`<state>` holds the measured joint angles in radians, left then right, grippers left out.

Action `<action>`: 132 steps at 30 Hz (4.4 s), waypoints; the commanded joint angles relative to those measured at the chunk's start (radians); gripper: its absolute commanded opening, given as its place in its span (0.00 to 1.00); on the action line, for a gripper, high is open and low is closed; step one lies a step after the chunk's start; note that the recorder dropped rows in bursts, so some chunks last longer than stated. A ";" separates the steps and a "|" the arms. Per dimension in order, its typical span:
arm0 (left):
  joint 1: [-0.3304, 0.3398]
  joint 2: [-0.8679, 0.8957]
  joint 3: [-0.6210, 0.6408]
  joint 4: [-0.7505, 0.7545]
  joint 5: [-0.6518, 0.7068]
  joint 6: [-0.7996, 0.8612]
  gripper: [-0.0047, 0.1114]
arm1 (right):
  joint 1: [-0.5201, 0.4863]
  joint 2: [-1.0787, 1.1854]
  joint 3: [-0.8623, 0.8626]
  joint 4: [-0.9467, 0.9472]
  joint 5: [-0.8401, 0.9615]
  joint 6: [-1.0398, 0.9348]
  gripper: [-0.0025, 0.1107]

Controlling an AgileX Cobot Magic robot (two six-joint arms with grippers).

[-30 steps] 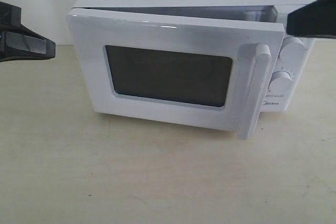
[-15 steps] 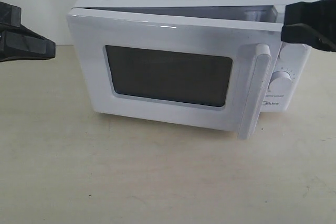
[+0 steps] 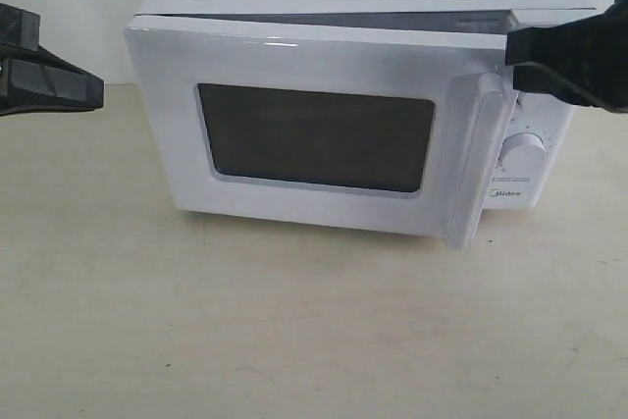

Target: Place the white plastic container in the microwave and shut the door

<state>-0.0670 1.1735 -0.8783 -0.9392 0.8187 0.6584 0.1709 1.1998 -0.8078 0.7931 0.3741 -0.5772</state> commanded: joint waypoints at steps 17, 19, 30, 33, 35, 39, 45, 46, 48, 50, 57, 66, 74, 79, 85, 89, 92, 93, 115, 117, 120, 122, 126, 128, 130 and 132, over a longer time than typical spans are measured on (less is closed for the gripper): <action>-0.003 0.001 0.000 -0.007 -0.012 0.005 0.08 | 0.089 0.069 -0.012 0.025 -0.272 -0.042 0.02; -0.003 0.001 0.000 -0.007 -0.012 0.005 0.08 | 0.089 0.069 -0.012 0.025 -0.304 -0.042 0.02; -0.003 0.001 0.000 -0.007 -0.012 0.005 0.08 | 0.092 0.175 -0.044 0.022 -0.363 -0.042 0.02; -0.003 0.001 0.000 -0.007 -0.012 0.005 0.08 | 0.092 0.173 -0.044 0.022 -0.357 -0.042 0.02; -0.003 0.001 0.000 -0.007 -0.012 0.005 0.08 | 0.092 0.158 -0.044 0.022 -0.328 -0.042 0.02; -0.003 0.001 0.000 -0.007 -0.012 0.005 0.08 | 0.092 0.015 -0.041 0.002 -0.194 -0.042 0.02; -0.003 0.001 0.000 -0.007 -0.012 0.005 0.08 | 0.092 -0.241 0.138 0.004 -0.217 0.051 0.02; -0.003 0.001 0.000 -0.007 -0.012 0.005 0.08 | 0.092 -0.266 0.169 0.004 -0.210 0.057 0.02; -0.003 0.001 0.000 -0.007 -0.012 0.005 0.08 | 0.092 -0.337 0.248 0.004 -0.208 0.057 0.02; -0.003 0.001 0.000 -0.007 -0.012 0.005 0.08 | 0.092 -0.411 0.310 0.009 -0.208 0.069 0.02; -0.003 0.001 0.000 -0.007 -0.012 0.005 0.08 | 0.092 -0.688 0.413 0.009 -0.074 0.162 0.02; -0.003 0.001 0.000 -0.007 -0.012 0.005 0.08 | 0.092 -0.820 0.435 0.004 0.041 0.162 0.02; -0.003 0.001 0.000 -0.007 -0.012 0.005 0.08 | 0.092 -0.817 0.435 -0.044 -0.001 0.068 0.02; -0.003 0.001 0.000 -0.007 -0.012 0.005 0.08 | 0.053 -0.833 0.437 -0.141 -0.081 -0.016 0.02; -0.003 0.001 0.000 -0.007 -0.012 0.005 0.08 | -0.107 -0.975 0.507 -0.210 -0.168 -0.019 0.02; -0.003 0.001 0.000 -0.007 -0.012 0.005 0.08 | -0.155 -1.110 0.619 -0.212 -0.281 -0.049 0.02; -0.003 0.001 0.000 -0.007 -0.012 0.005 0.08 | -0.155 -1.185 0.696 -0.193 -0.352 -0.034 0.02; -0.003 0.001 0.000 -0.007 -0.012 0.005 0.08 | -0.155 -1.200 0.719 -0.193 -0.359 -0.029 0.02; -0.003 0.001 0.000 -0.007 -0.016 0.005 0.08 | -0.155 -1.200 0.808 -0.296 -0.262 0.273 0.02; -0.003 0.001 0.000 -0.007 -0.016 0.005 0.08 | -0.155 -1.200 0.808 -0.465 -0.235 0.448 0.02; -0.003 0.001 0.000 -0.007 -0.016 0.005 0.08 | -0.155 -1.200 0.808 -0.674 -0.132 0.698 0.02; -0.003 0.001 0.000 -0.007 -0.016 0.005 0.08 | -0.155 -1.200 0.808 -0.741 -0.069 0.764 0.02; -0.003 0.001 0.000 -0.007 -0.016 0.005 0.08 | -0.155 -1.200 0.808 -0.808 -0.049 0.785 0.02; -0.003 0.001 0.000 -0.007 -0.016 0.005 0.08 | -0.155 -1.200 0.808 -0.833 -0.047 0.785 0.02; -0.003 0.001 0.000 -0.007 -0.016 0.005 0.08 | -0.155 -1.200 0.808 -0.859 -0.039 0.785 0.02; -0.003 0.001 0.000 -0.007 -0.016 0.005 0.08 | -0.155 -1.200 0.808 -0.862 -0.034 0.778 0.02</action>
<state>-0.0670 1.1735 -0.8783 -0.9392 0.8052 0.6584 0.0207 0.0051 0.0003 -0.0396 0.3341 0.2052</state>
